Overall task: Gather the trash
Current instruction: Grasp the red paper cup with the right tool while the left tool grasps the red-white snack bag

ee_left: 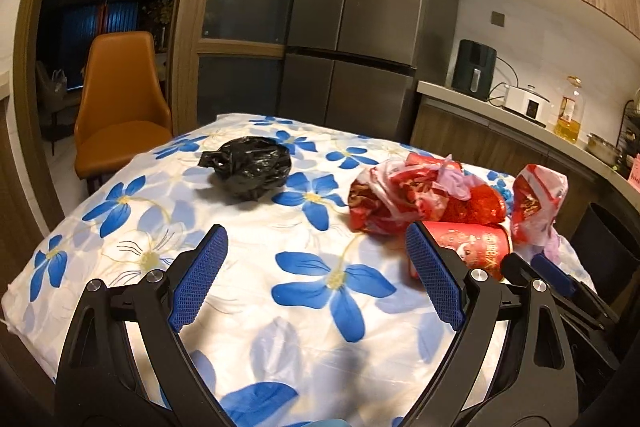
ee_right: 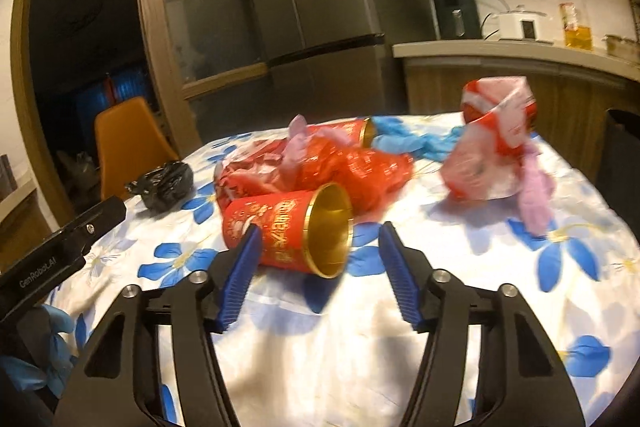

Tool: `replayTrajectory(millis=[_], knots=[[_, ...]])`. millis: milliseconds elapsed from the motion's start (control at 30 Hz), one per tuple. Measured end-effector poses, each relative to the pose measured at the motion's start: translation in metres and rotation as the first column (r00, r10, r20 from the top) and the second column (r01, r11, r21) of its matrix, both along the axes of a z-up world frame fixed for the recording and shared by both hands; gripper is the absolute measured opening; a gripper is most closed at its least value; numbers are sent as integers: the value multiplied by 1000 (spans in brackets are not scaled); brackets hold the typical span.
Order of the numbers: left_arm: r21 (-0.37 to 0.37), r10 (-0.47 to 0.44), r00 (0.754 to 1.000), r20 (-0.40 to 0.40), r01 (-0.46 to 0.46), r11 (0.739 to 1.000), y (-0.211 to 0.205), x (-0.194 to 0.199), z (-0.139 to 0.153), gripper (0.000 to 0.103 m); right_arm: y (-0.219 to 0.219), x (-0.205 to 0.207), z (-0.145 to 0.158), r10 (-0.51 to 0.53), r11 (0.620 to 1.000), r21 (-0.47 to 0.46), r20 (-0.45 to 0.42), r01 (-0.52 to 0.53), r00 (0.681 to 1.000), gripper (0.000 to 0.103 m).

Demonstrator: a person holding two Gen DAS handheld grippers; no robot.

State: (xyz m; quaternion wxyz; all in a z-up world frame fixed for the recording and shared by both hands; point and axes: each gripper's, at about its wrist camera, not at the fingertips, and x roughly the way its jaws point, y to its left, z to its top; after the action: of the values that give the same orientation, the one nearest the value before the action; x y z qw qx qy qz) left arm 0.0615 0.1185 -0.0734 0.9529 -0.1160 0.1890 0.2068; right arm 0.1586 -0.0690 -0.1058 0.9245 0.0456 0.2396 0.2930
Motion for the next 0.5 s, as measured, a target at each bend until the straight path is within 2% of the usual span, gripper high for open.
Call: replayTrajectory(millis=[267,500], knots=[[-2,2,1000,0,-2,1000,7,8,-1,89,13,7,-5,111,994,16,-33,-111,993,30],[-2,-7,1000,-6,7,1000,5,19,-1,89,17,-7,-3,204,979,18,-6,-204,979,6]])
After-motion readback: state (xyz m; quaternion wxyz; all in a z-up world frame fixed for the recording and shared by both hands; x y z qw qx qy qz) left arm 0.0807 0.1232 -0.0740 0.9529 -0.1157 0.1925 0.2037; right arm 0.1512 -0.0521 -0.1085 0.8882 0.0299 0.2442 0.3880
